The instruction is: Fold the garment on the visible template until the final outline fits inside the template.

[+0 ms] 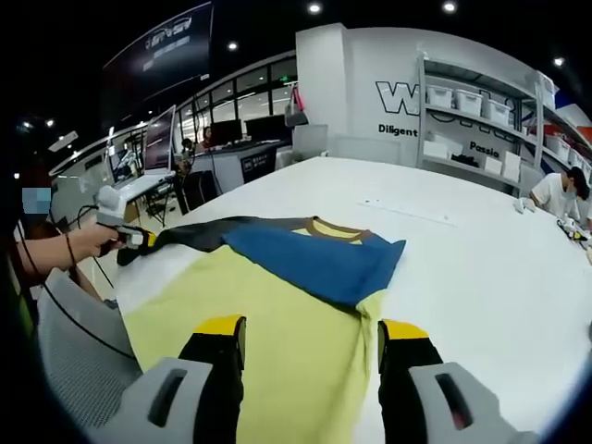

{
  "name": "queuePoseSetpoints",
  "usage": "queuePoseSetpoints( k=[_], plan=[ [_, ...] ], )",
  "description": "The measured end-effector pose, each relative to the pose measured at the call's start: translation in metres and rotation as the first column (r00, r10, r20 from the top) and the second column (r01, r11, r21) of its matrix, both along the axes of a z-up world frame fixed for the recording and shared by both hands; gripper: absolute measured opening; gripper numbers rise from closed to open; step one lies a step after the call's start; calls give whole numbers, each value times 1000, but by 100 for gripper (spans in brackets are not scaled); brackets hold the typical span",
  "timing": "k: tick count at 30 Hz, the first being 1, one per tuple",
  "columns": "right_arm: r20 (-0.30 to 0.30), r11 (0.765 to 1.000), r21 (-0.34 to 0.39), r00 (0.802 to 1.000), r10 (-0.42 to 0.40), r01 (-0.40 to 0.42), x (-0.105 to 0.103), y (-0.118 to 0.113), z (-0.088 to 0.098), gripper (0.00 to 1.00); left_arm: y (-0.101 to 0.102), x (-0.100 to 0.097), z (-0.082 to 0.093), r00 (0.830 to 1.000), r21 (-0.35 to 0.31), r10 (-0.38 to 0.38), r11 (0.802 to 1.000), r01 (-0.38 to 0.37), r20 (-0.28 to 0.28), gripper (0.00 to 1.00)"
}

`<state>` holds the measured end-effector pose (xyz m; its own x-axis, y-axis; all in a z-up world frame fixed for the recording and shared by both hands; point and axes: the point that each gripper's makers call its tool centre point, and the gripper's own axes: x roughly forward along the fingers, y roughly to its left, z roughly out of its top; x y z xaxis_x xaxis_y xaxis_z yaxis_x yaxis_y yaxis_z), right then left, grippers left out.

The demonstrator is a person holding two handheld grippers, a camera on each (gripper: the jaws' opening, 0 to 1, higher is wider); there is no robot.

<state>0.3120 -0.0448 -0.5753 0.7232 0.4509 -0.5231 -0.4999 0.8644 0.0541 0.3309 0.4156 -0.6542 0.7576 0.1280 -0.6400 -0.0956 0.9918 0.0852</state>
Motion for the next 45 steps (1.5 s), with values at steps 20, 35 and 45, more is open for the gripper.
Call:
queuePoseSetpoints(
  k=[20,35,45],
  plan=[
    [8,999,22,999,-39,38,-6,-8,8,56,-23,13,4,991,-341,100,938,-66,84,0],
    [45,999,18,998,-32,31,-7,-9,14,59,-53,40,111,926,-483,98,870,98,365,0],
    [68,998,33,997,-47,45,-4,-13,17,69,-81,64,148,895,-503,33,836,219,445,0]
  ],
)
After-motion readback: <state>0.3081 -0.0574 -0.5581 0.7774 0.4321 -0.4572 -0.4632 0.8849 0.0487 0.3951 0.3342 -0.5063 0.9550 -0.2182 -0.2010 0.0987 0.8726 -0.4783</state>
